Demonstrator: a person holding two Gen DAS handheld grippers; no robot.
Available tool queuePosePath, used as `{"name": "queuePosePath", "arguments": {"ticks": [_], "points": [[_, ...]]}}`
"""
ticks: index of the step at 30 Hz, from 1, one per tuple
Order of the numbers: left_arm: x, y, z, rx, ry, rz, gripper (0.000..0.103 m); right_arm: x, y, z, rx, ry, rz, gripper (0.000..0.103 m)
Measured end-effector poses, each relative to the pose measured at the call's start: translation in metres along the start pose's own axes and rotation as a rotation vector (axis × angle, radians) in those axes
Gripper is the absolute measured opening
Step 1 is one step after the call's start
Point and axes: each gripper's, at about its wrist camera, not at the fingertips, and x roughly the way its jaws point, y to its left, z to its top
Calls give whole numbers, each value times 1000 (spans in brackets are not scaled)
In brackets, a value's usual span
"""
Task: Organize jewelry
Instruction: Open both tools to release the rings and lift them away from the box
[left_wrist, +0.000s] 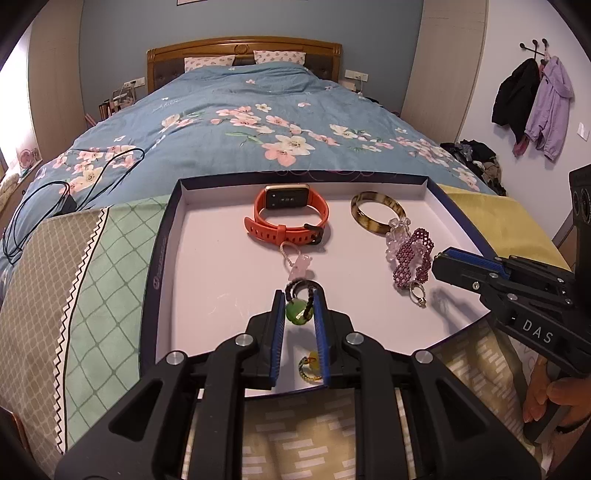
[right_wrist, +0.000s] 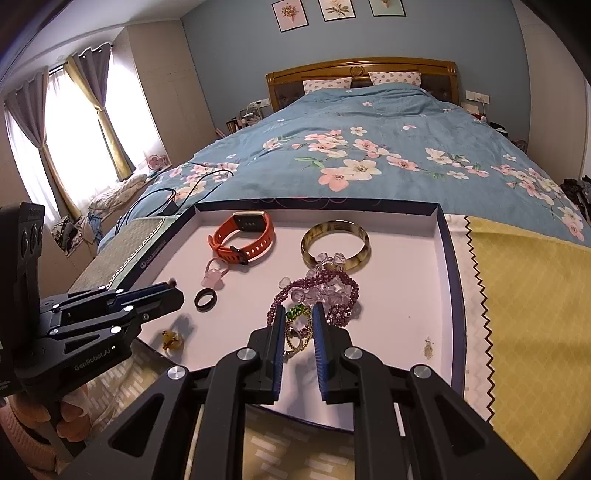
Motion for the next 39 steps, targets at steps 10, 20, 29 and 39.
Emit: {"name": "queuePosePath", "arguments": {"ticks": [10, 20, 29, 39], "points": [[-26, 4, -1, -16, -70, 0, 50, -24, -2, -2, 15, -58, 5, 35], [-111, 13, -18, -7, -320, 92, 97, -88, 11, -14, -52, -270, -85, 88], [-172, 6, -37, -11, -469, 132, 97, -131, 17, -32, -83, -413, -161, 97], [-204, -2, -49, -47, -525, 119, 97, -156, 22, -44, -75, -488, -176, 97]]}}
